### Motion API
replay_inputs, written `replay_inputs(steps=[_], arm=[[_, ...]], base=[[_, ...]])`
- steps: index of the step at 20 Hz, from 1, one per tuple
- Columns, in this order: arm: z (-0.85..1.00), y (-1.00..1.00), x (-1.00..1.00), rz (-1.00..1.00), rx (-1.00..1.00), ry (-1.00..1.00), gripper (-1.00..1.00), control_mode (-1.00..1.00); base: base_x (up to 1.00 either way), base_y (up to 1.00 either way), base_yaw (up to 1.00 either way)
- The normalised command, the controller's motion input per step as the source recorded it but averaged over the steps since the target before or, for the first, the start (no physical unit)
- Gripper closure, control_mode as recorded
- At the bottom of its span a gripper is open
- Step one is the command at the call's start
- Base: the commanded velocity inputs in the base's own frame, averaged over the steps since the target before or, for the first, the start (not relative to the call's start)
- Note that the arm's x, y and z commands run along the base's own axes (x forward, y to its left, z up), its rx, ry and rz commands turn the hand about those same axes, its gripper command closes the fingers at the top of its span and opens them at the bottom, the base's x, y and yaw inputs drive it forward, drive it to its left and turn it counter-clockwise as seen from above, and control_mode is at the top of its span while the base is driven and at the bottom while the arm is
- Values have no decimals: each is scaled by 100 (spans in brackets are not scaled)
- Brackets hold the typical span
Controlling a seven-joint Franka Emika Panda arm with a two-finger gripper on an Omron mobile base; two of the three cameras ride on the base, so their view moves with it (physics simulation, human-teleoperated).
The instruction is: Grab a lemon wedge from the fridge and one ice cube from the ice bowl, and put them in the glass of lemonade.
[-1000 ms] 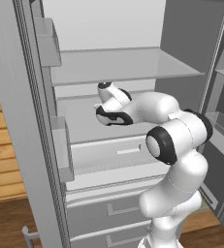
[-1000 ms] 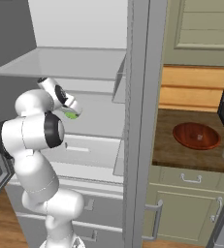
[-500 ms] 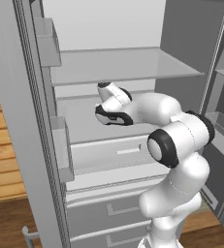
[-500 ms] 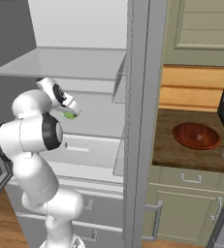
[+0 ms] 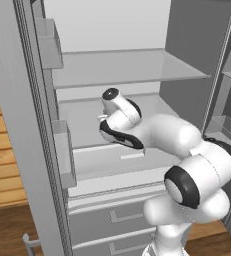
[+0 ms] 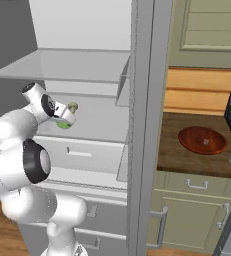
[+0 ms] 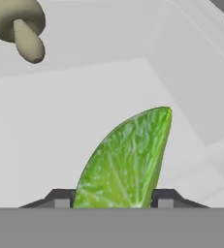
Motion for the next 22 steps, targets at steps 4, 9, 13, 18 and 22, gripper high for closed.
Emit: replay_inputs(steps=[4, 9, 13, 18, 22], arm=[[22, -7, -92, 14, 0, 0, 100, -100], [77, -19, -72, 15, 0, 5, 100, -100], [91, -17, -60, 26, 0, 15, 100, -100], [72, -15, -91, 39, 0, 12, 100, -100], [64, -11, -99, 33, 0, 18, 100, -100]], base=[[0, 0, 0], [0, 0, 0], [0, 0, 0], [0, 0, 0], [0, 0, 0]])
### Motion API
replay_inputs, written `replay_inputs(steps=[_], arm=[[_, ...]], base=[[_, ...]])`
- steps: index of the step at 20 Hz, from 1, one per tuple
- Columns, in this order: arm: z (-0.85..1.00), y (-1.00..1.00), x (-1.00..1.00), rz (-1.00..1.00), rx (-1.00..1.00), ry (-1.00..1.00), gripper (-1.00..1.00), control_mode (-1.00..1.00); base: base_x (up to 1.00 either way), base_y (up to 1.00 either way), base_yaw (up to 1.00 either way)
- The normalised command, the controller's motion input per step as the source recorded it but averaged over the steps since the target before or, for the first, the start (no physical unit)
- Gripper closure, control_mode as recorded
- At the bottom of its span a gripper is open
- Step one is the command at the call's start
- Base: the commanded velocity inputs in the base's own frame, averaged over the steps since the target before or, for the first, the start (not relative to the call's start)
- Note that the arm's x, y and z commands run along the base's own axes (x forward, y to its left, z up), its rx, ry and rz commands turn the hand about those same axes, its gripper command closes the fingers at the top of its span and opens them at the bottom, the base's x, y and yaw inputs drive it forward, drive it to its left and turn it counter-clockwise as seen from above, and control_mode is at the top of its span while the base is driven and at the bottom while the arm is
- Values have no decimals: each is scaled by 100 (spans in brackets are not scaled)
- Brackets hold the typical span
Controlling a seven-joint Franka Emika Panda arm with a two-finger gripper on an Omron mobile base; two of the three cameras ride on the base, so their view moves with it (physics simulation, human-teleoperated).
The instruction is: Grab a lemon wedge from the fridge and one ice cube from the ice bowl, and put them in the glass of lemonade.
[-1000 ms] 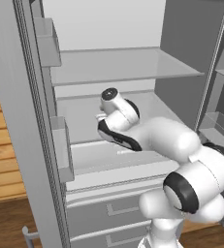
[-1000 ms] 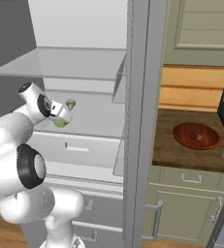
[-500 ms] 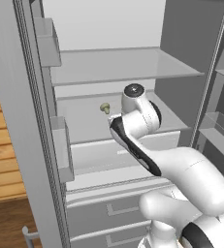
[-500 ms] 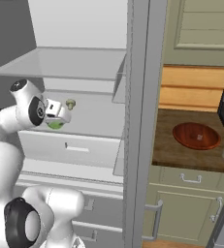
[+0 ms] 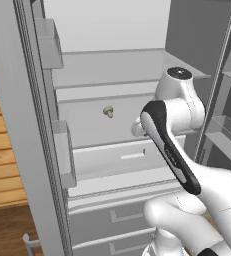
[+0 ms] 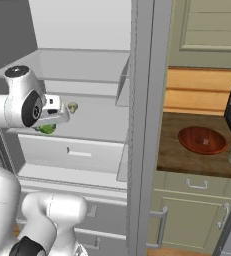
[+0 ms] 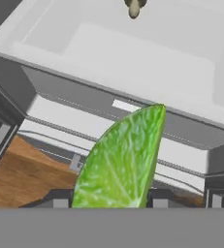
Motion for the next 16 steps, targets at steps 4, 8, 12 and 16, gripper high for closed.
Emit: replay_inputs(steps=[4, 8, 12, 16], arm=[[53, -6, -100, 17, 0, 16, 100, -100], [49, -7, -100, 4, 0, 19, 100, -100], [16, -20, -96, 0, 0, 15, 100, -100], [-9, -17, -58, 0, 0, 6, 100, -100]], base=[[0, 0, 0], [0, 0, 0], [0, 0, 0], [0, 0, 0]])
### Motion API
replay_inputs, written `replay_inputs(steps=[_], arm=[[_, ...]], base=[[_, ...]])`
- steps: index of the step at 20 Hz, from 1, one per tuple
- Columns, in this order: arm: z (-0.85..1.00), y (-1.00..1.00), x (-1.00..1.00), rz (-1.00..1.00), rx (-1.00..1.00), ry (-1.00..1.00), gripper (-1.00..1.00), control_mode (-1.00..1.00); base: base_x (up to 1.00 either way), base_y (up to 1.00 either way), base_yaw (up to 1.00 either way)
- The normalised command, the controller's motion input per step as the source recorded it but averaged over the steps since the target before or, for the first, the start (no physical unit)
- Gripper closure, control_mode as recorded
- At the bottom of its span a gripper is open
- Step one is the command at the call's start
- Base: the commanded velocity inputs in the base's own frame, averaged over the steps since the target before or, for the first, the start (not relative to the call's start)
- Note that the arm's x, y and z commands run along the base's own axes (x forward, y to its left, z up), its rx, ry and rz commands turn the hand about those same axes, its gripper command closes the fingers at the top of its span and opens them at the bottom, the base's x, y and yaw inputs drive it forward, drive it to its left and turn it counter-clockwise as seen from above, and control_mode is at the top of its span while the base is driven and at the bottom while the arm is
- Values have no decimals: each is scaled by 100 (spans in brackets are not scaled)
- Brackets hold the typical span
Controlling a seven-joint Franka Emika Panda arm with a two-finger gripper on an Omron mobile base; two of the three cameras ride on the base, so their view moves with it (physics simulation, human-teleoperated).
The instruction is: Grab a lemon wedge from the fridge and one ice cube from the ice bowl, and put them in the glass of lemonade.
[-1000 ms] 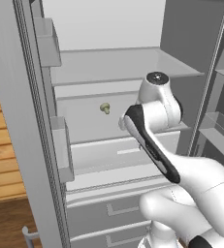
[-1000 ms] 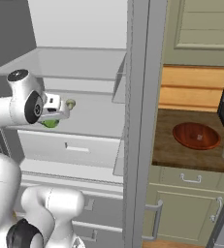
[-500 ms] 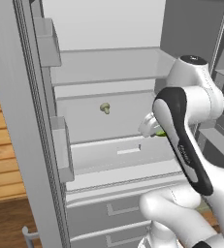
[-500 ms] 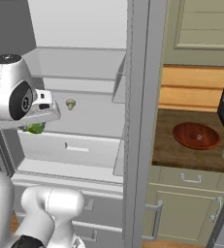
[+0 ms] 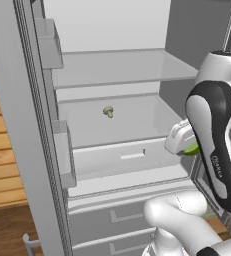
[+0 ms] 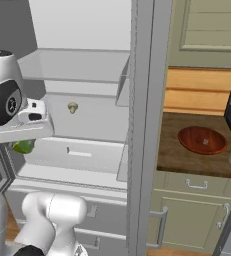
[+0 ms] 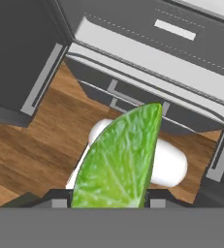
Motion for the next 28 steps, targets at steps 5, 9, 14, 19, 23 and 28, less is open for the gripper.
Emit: replay_inputs(steps=[5, 9, 14, 19, 23, 28], arm=[[-30, -17, -26, -1, 0, -1, 100, -100], [0, 0, 0, 0, 0, 0, 100, -100], [0, 0, 0, 0, 0, 0, 100, -100], [0, 0, -1, 0, 0, 0, 100, 100], [0, 0, 0, 0, 0, 0, 100, 100], [0, 0, 0, 0, 0, 0, 100, 100]], base=[[0, 0, 0], [0, 0, 0], [0, 0, 0], [-17, -2, 0], [-91, -21, 0], [-100, -38, -4]])
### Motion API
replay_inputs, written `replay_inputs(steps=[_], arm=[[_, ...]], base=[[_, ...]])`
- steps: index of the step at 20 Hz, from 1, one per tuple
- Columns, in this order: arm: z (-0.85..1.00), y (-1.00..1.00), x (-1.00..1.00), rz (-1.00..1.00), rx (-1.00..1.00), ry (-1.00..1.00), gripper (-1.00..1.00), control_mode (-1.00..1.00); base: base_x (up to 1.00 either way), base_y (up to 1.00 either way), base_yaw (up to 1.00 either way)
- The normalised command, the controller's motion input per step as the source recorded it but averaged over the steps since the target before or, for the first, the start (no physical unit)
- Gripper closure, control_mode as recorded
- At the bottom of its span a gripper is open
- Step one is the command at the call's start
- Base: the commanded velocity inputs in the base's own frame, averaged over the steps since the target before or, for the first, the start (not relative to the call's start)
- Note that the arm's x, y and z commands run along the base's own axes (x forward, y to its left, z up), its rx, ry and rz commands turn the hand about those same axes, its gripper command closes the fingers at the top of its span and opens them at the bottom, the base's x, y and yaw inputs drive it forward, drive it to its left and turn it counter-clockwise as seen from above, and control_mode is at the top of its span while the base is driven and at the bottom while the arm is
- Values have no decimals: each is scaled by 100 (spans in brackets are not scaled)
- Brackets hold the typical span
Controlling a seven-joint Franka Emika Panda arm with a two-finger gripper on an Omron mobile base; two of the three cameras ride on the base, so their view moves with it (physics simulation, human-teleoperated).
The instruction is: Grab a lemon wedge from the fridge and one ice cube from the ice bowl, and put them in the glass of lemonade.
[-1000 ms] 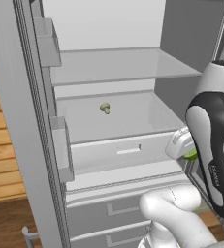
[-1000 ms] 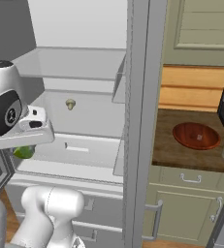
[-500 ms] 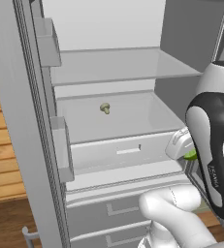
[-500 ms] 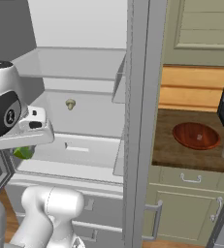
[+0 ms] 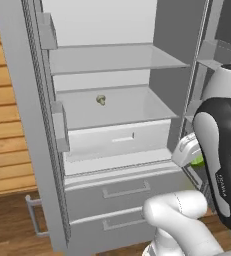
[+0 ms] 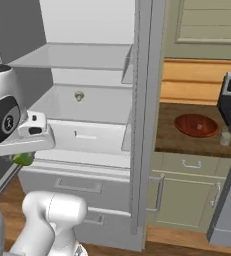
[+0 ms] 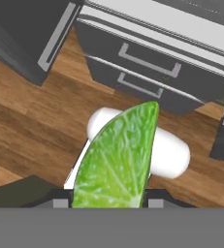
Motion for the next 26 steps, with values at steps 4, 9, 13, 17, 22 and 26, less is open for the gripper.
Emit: replay_inputs(steps=[4, 9, 13, 17, 22, 26], arm=[[0, 0, 0, 0, 0, 0, 100, 100], [0, 0, 0, 0, 0, 0, 100, 100], [0, 0, 0, 0, 0, 0, 100, 100], [0, 0, 0, 0, 0, 0, 100, 100], [0, 0, 0, 0, 0, 0, 100, 100], [0, 0, 0, 0, 0, 0, 100, 100]], base=[[-86, -76, -31], [-2, -78, -70], [3, -85, -72], [0, -100, -63], [71, -61, -9], [100, -9, 6]])
